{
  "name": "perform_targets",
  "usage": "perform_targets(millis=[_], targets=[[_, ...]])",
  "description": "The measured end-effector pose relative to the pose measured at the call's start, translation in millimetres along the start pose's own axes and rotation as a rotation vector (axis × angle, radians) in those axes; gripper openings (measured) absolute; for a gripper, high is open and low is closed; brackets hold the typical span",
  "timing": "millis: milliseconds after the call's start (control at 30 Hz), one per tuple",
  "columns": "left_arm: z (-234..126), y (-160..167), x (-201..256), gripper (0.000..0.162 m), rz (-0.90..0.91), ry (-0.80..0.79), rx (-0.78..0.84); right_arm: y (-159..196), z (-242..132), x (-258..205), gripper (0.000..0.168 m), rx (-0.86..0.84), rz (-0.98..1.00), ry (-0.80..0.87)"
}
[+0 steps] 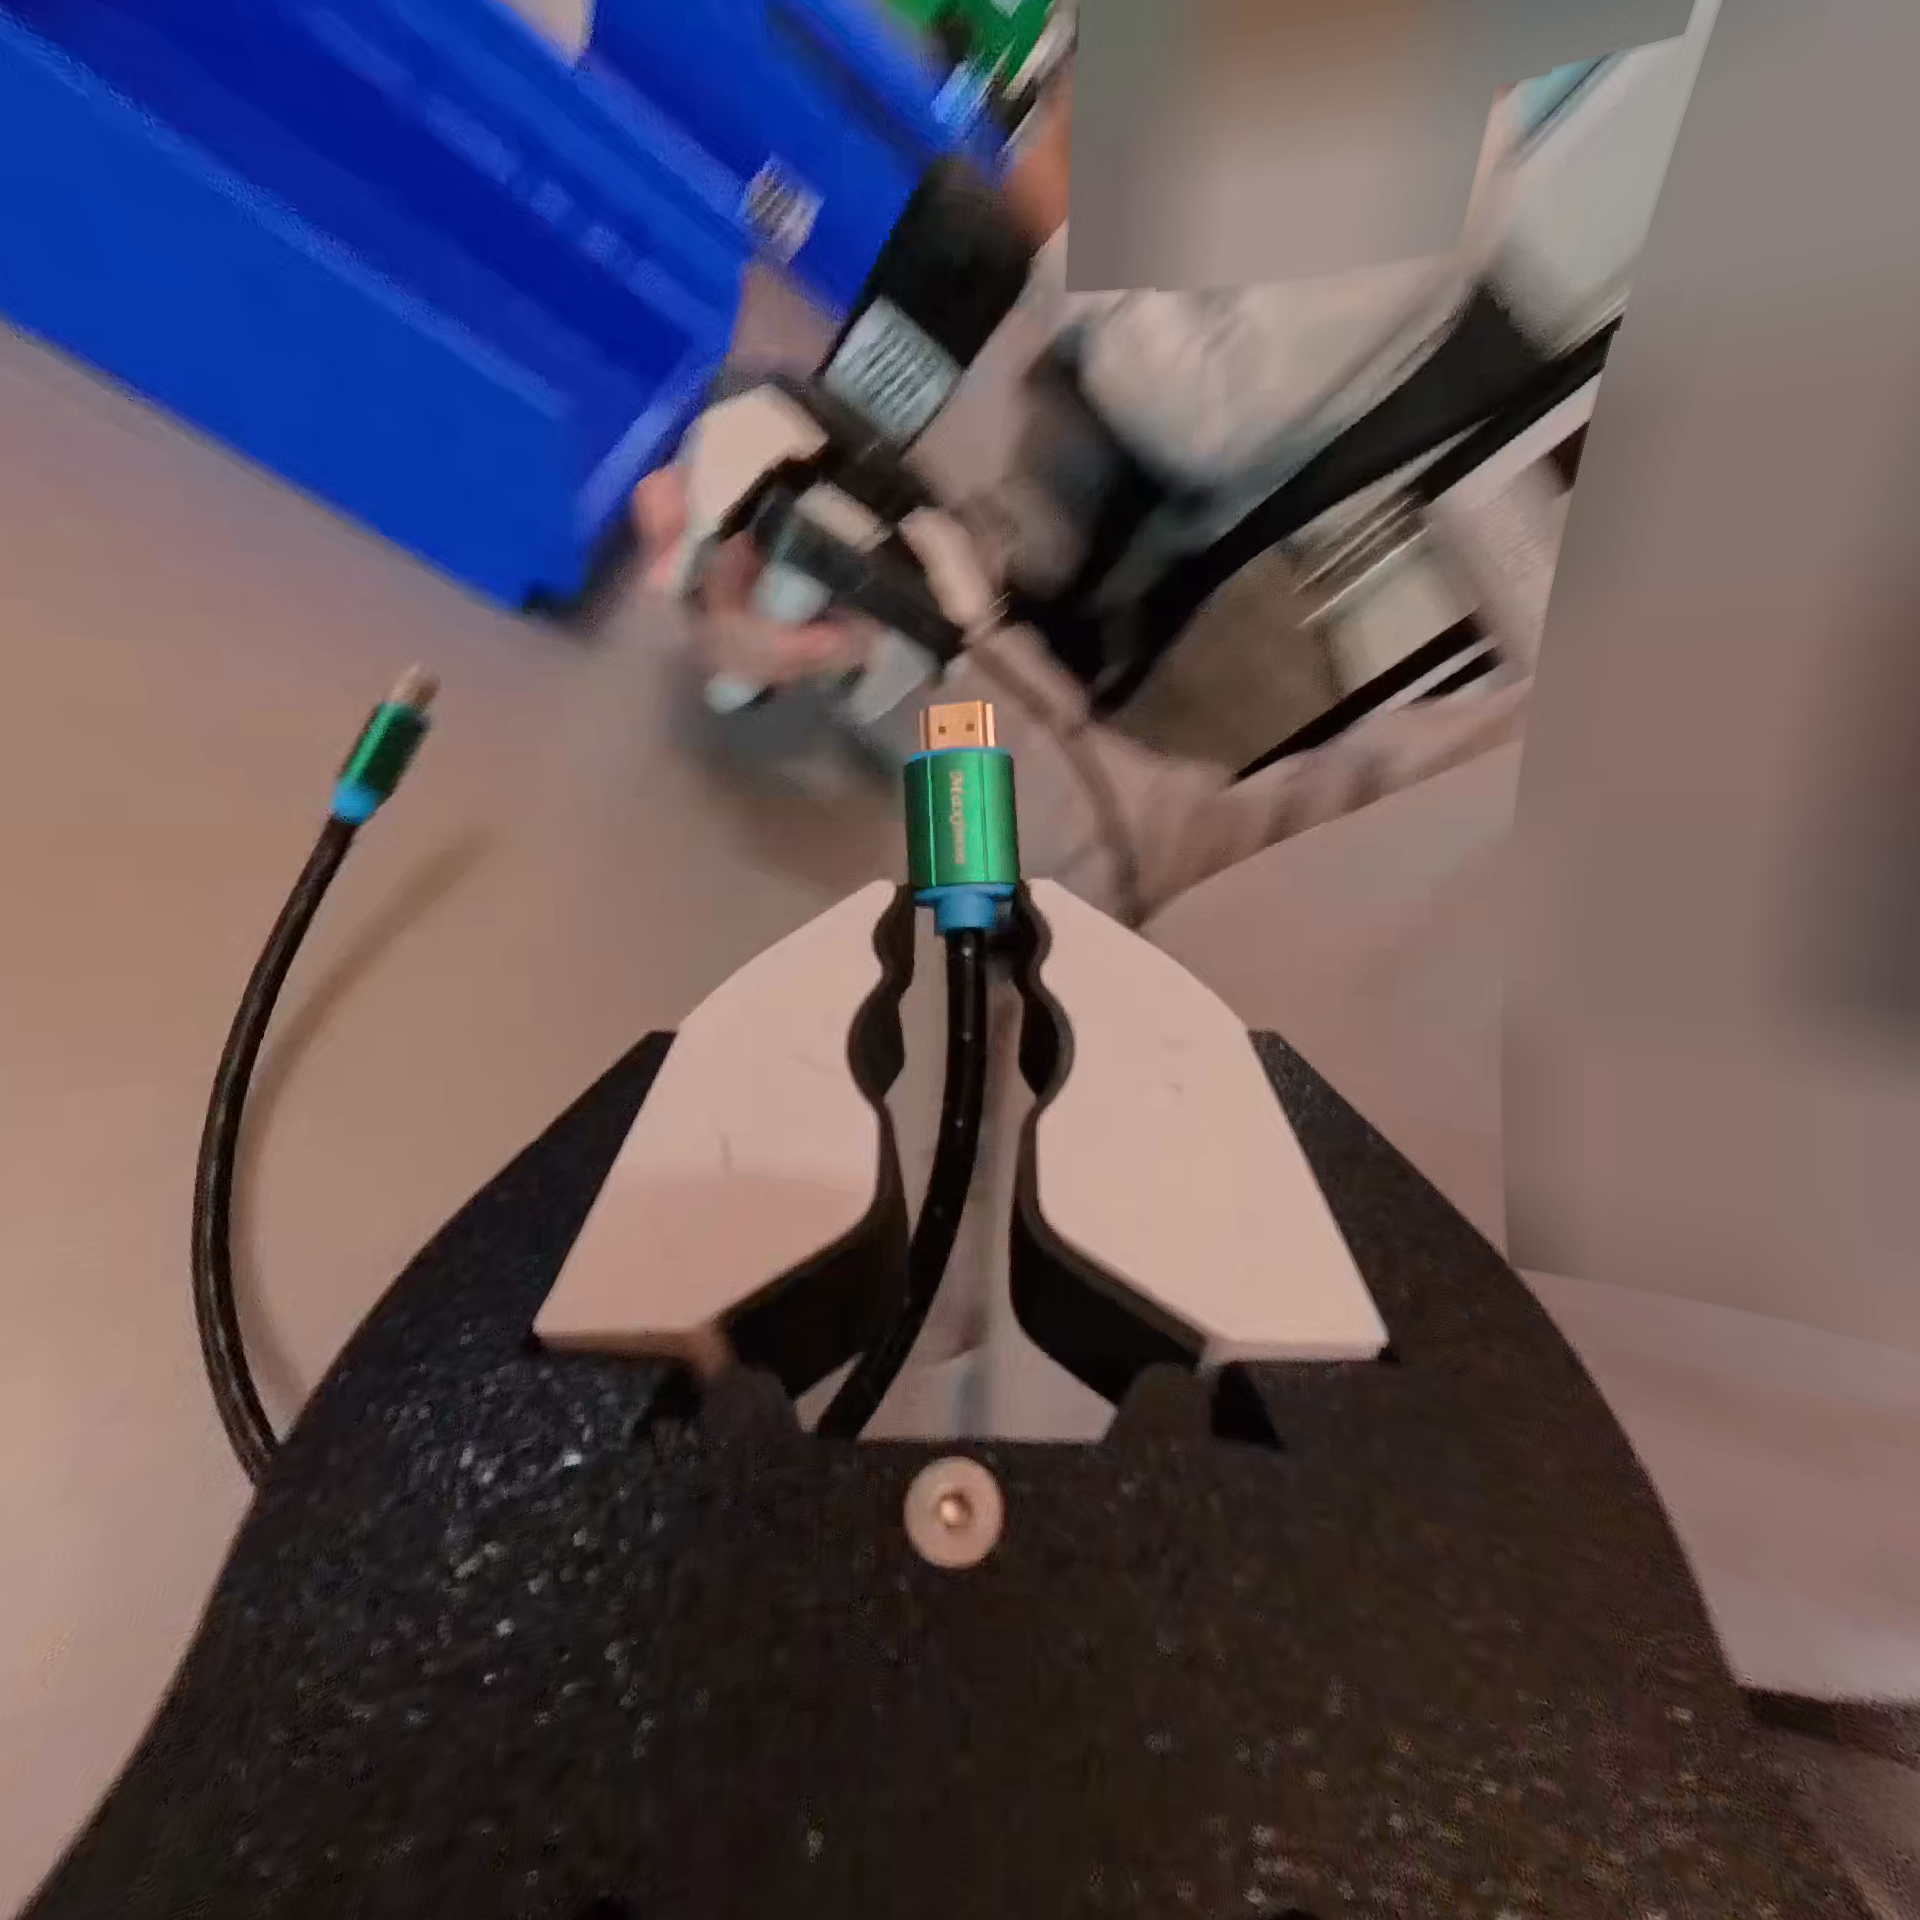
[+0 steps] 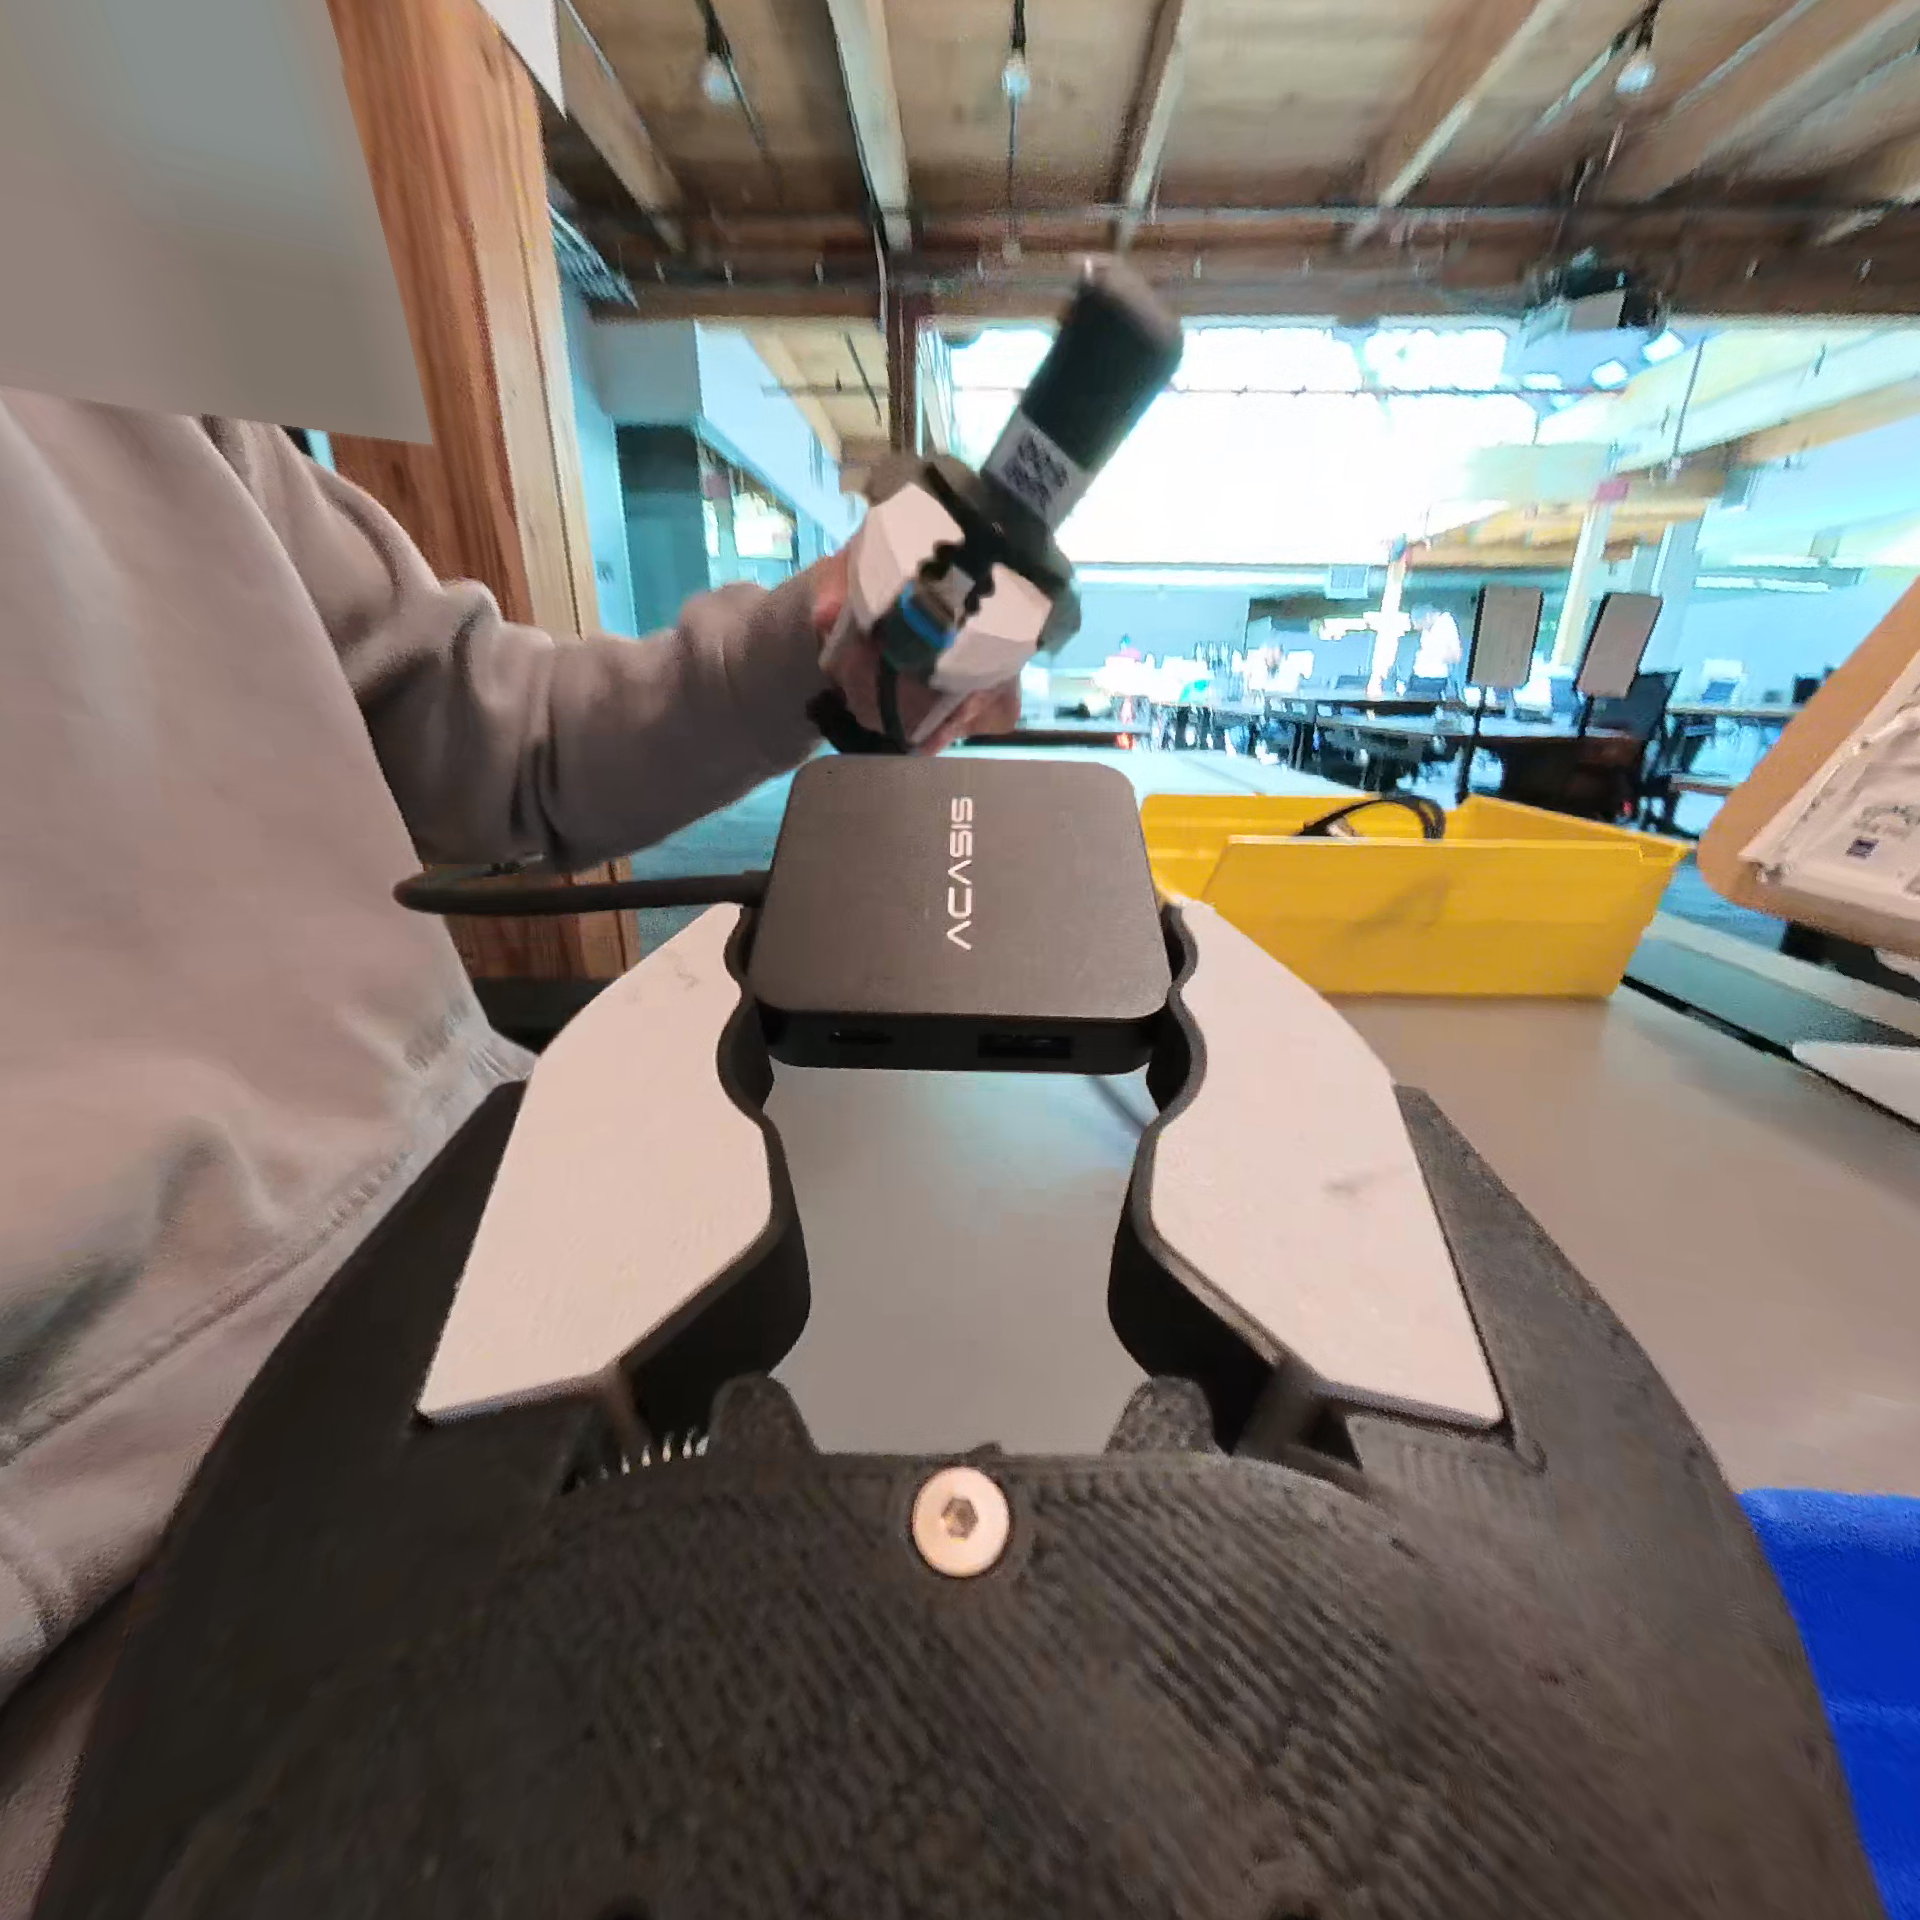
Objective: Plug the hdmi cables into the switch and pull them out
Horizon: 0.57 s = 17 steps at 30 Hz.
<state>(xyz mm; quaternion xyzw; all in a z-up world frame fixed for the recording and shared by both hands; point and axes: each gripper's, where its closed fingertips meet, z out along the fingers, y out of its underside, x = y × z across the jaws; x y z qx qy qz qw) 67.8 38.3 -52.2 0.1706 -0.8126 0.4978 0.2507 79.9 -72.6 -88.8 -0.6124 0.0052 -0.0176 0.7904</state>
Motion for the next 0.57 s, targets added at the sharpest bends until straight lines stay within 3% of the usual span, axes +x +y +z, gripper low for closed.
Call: perform_targets(millis=[67,133,267,333,433,567], targets=[[-16,-19,29,0.017,-0.124,0.251,0.160,-11,-4,-4,0.072,0.053,0.007,-0.020],[-27,-21,27,0.017,-0.255,0.401,0.246,-15,-6,-6,0.072,0.069,0.005,-0.030],[-22,4,-52,0.017,-0.510,0.330,0.304,-6,-2,-6,0.072,0.023,0.008,-0.028],[-23,14,-102,0.012,-0.558,0.151,0.336,-2,1,-6,0.072,-0.001,0.007,-0.030],[-30,31,-162,0.010,-0.483,-0.169,0.250,3,4,-5,0.072,-0.027,0.007,-0.026],[-36,57,-214,0.012,-0.210,-0.579,0.003,9,6,-3,0.072,-0.063,0.005,-0.016]])
